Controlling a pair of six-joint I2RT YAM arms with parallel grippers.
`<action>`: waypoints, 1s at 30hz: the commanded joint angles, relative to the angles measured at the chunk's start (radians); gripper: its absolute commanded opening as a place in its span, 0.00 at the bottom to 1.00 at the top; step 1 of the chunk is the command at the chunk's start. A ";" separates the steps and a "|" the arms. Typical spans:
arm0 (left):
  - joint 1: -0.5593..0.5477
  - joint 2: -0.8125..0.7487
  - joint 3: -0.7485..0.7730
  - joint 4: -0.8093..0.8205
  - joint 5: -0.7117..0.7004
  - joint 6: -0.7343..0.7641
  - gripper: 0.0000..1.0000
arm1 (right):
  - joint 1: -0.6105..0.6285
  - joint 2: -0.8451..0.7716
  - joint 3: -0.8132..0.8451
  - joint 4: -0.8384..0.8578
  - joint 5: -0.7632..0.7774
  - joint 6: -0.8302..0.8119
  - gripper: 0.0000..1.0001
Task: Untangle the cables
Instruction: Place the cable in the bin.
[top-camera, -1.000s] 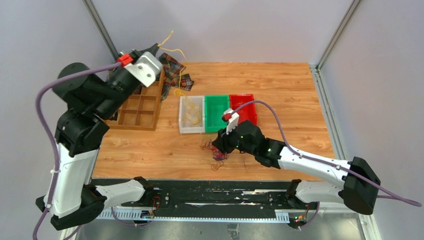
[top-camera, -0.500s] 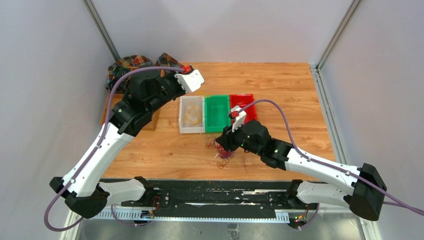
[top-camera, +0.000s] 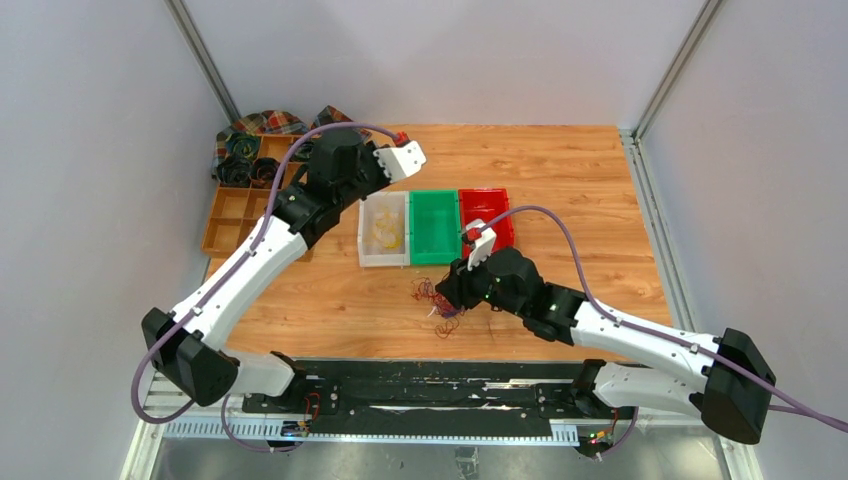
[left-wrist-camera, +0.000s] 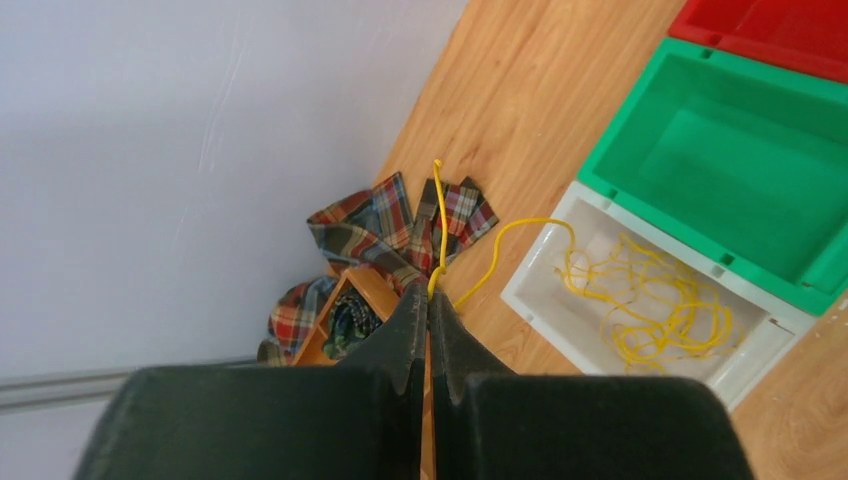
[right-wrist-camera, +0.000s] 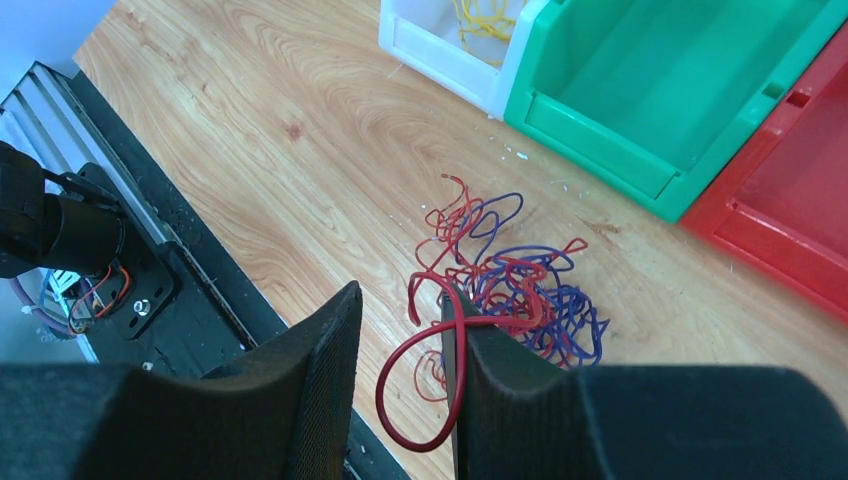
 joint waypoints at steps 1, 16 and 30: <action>0.049 0.023 -0.002 0.093 -0.002 -0.014 0.01 | -0.012 -0.006 -0.025 0.027 0.021 0.031 0.35; 0.087 0.161 -0.064 0.136 0.029 -0.005 0.00 | -0.012 0.009 0.033 -0.053 -0.050 0.061 0.35; 0.087 0.289 -0.207 0.212 0.049 -0.039 0.00 | -0.020 -0.057 0.064 -0.287 -0.092 0.131 0.34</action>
